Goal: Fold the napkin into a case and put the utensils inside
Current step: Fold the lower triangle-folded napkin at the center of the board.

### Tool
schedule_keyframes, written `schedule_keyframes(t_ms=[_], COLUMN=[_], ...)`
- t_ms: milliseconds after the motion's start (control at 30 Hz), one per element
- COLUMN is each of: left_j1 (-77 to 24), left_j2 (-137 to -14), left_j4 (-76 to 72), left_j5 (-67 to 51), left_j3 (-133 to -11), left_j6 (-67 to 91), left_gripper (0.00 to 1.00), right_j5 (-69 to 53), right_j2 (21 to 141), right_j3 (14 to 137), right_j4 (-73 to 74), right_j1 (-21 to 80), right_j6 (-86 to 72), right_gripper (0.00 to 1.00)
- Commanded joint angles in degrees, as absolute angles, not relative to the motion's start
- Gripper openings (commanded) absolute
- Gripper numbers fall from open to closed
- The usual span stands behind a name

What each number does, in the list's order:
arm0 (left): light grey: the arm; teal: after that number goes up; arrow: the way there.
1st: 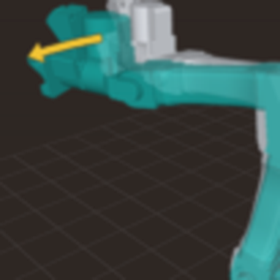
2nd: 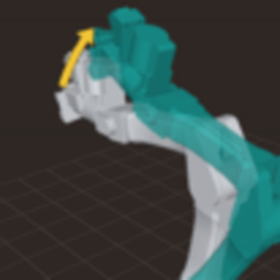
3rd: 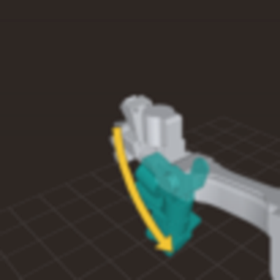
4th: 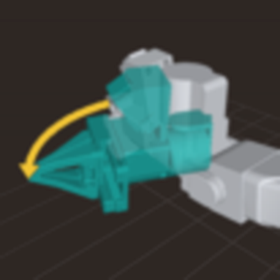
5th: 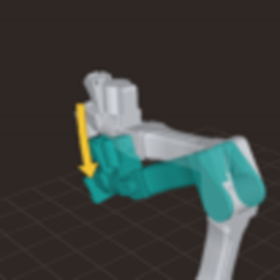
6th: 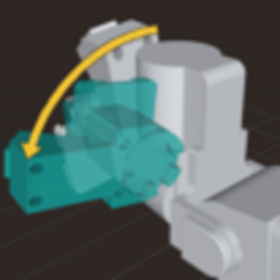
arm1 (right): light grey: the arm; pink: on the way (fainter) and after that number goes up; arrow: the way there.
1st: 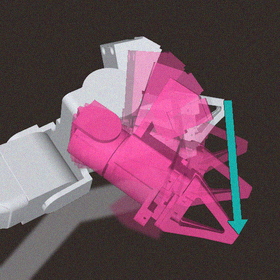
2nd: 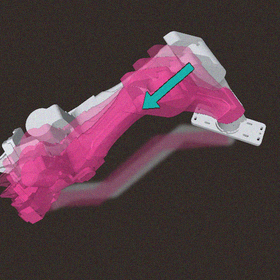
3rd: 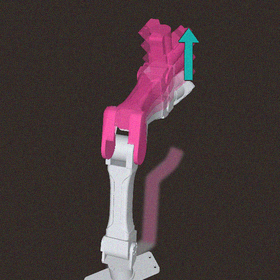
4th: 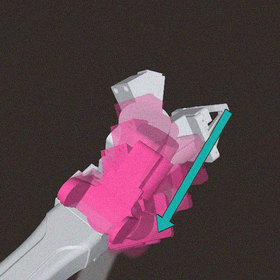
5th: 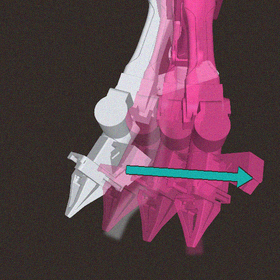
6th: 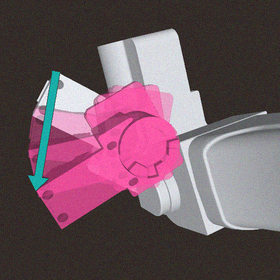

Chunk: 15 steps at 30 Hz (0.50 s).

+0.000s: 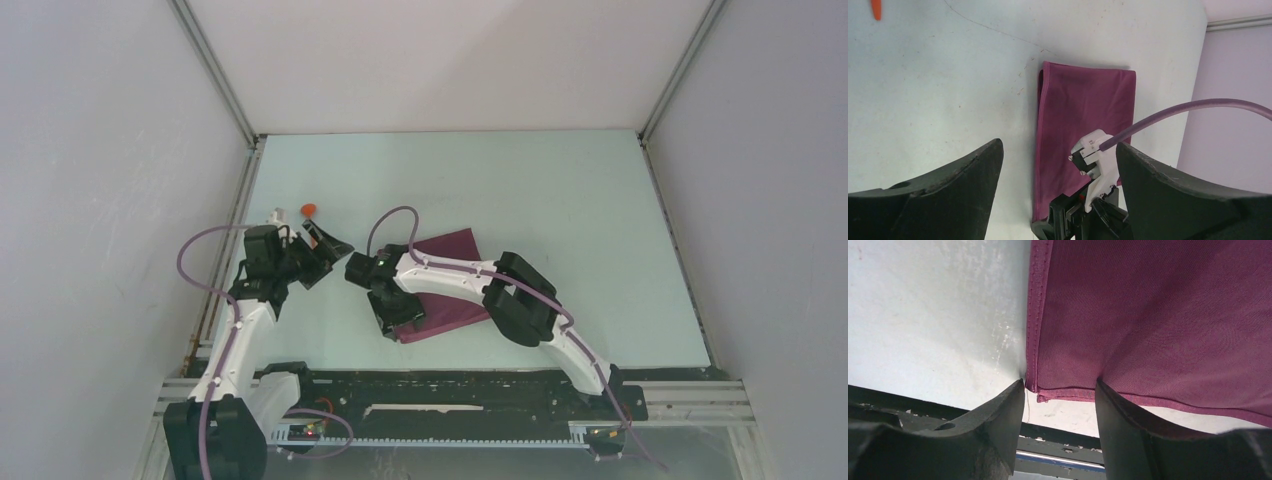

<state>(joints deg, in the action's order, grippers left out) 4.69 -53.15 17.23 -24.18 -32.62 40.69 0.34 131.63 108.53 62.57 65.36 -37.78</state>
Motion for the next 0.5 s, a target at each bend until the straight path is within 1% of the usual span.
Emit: schedule_keyframes(t_ms=[0,167,333,400,467], left_j1=[5.02,5.0,5.07,5.24,5.31], left_j2=[-52.58,-53.33,-53.6,-53.66,-53.7], left_j4=[17.14,17.18,17.14,17.2,17.25], left_j5=[-24.17,-24.34,-24.47,-24.4,-24.36], left_j3=[-35.5,-35.77,-35.79,-35.77,-35.77], left_j6=[38.63,38.41,38.33,38.32,38.32], left_gripper=[0.89,0.89,0.89,0.89,0.89], right_j5=[0.62,0.0,5.25,6.75,7.31], right_j2=[132.28,133.52,136.36,137.33,137.98], right_j3=[110.9,111.55,111.29,110.84,110.26], right_j4=[64.43,65.81,68.69,68.84,68.59], right_j1=[65.74,66.04,66.46,66.67,66.84], right_j6=[-39.36,-39.44,-39.93,-39.89,-39.85], right_gripper=[0.62,0.62,0.6,0.55,0.48])
